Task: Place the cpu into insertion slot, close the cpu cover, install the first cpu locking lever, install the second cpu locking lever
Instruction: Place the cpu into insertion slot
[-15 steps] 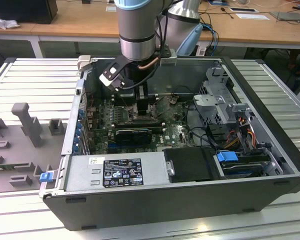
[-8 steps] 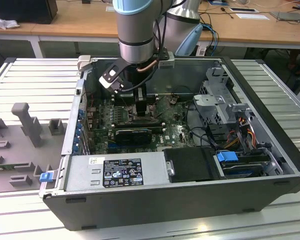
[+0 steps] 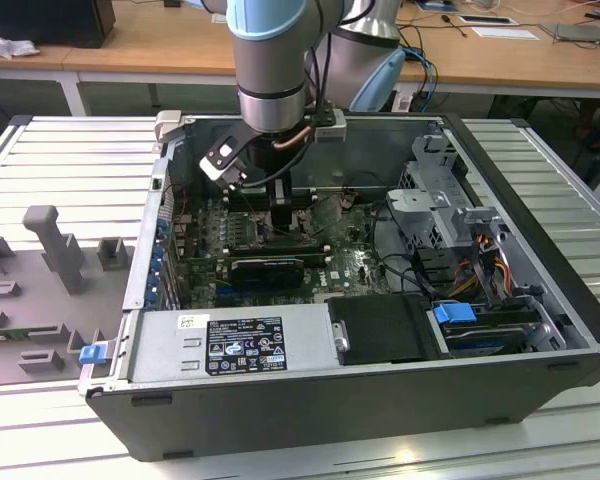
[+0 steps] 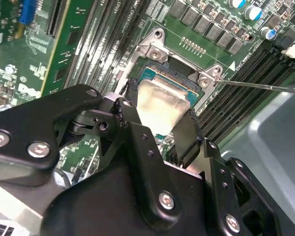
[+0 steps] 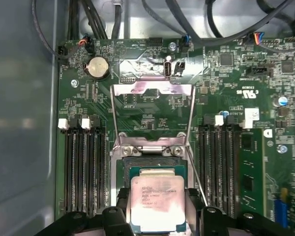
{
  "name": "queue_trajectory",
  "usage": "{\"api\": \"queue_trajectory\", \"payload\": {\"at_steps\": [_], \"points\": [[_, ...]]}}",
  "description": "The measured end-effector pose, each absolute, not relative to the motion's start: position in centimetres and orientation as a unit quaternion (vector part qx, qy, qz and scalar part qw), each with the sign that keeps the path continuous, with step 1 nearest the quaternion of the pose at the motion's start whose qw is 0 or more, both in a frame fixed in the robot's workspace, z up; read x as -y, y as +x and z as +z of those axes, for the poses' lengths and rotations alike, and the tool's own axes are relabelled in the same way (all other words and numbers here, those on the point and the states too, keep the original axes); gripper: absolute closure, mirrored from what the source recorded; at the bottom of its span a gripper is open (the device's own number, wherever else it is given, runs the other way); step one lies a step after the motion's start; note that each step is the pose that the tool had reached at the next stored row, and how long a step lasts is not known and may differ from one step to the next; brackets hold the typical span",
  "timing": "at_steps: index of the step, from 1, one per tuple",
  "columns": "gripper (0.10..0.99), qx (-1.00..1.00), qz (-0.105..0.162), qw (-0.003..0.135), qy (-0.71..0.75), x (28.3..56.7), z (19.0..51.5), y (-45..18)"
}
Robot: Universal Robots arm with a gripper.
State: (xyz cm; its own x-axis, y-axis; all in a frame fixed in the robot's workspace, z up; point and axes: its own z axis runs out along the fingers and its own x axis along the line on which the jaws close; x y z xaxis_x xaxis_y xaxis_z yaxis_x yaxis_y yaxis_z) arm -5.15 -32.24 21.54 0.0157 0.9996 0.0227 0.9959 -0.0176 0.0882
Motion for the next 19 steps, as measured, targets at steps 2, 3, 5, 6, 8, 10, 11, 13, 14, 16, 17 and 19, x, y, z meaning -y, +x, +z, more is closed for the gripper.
{"api": "queue_trajectory", "payload": {"at_steps": [2,3,5,6,8,10,11,13,14,16,17,19], "points": [[0.557,-0.700,0.039,0.024,0.712,32.2,21.2,-5.1],[0.557,-0.700,0.039,0.024,0.712,32.2,21.1,-5.1],[0.557,-0.700,0.039,0.024,0.713,32.2,20.9,-5.1],[0.557,-0.700,0.039,0.024,0.713,32.2,20.9,-5.0],[0.557,-0.698,0.039,0.024,0.714,32.2,20.8,-5.0],[0.557,-0.698,0.039,0.024,0.715,32.2,20.6,-5.0],[0.557,-0.698,0.039,0.024,0.715,32.2,20.6,-4.9],[0.557,-0.697,0.039,0.024,0.715,32.1,20.5,-4.9],[0.557,-0.697,0.039,0.024,0.715,32.1,20.4,-4.9],[0.557,-0.697,0.039,0.024,0.716,32.0,20.3,-4.9],[0.557,-0.697,0.039,0.023,0.715,32.0,20.1,-4.9],[0.557,-0.697,0.038,0.024,0.716,32.0,20.1,-4.9]]}}
